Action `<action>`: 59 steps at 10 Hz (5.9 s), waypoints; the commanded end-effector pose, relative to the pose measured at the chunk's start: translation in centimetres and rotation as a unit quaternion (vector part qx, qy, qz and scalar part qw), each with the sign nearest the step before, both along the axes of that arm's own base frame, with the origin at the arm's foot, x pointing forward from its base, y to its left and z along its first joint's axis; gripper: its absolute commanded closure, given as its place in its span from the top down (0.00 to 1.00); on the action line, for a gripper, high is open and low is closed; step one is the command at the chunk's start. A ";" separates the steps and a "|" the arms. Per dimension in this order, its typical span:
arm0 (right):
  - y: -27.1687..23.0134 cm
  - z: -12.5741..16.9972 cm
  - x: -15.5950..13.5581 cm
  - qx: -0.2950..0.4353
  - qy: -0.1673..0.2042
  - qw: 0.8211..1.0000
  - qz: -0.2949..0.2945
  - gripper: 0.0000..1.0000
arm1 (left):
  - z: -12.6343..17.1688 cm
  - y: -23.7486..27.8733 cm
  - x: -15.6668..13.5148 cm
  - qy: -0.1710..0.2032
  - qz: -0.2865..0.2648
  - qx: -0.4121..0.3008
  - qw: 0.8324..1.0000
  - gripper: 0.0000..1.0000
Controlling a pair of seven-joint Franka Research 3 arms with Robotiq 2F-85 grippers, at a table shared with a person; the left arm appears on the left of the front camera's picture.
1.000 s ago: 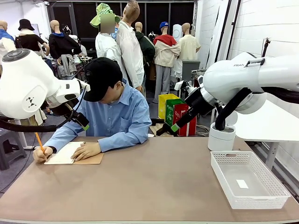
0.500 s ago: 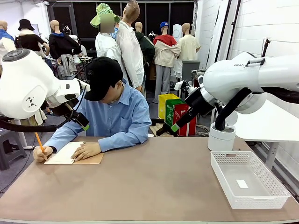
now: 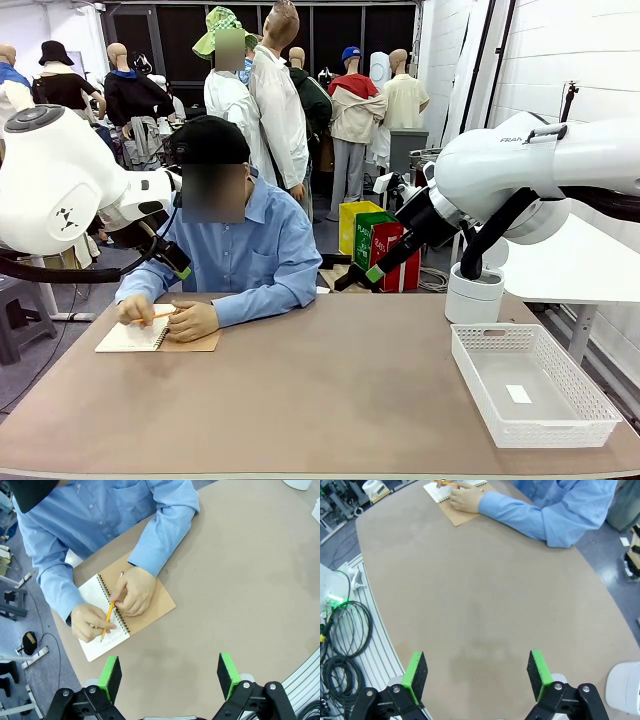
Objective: Sort the paper based on its condition.
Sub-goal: If a person hands you a paper, place it in the Organizing basket , and if it's crumpled, put it in the Trash can.
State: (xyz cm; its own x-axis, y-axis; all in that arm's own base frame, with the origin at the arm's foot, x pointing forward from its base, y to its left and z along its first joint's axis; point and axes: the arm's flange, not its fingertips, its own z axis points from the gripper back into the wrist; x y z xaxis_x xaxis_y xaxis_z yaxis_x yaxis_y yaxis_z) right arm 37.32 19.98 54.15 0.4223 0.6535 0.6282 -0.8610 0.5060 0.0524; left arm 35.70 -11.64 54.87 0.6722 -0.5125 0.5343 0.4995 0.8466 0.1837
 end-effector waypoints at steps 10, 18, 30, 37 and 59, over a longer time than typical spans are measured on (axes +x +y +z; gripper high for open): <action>0.1 0.1 0.0 -0.005 0.000 1.000 -0.006 1.00 | 0.0 0.0 0.0 0.000 0.000 -0.002 1.000 1.00; 0.1 0.1 0.0 -0.005 0.000 1.000 -0.006 1.00 | 0.0 0.0 0.0 0.000 0.000 -0.002 1.000 1.00; 0.1 0.1 0.0 -0.005 0.000 1.000 -0.006 1.00 | 0.0 0.0 0.0 0.000 0.000 -0.002 1.000 1.00; 0.1 0.1 0.0 -0.005 0.000 1.000 -0.006 1.00 | 0.0 0.0 0.0 0.000 0.000 -0.002 1.000 1.00; 0.1 0.1 0.0 -0.005 0.000 1.000 -0.006 1.00 | 0.0 0.0 0.0 0.000 0.000 -0.002 1.000 1.00</action>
State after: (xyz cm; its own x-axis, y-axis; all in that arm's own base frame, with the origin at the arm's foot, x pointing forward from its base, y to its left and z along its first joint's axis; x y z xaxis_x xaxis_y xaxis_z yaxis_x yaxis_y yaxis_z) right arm 37.32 19.98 54.15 0.4223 0.6535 0.6282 -0.8609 0.5060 0.0524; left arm 35.70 -11.64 54.87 0.6722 -0.5125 0.5343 0.4995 0.8466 0.1837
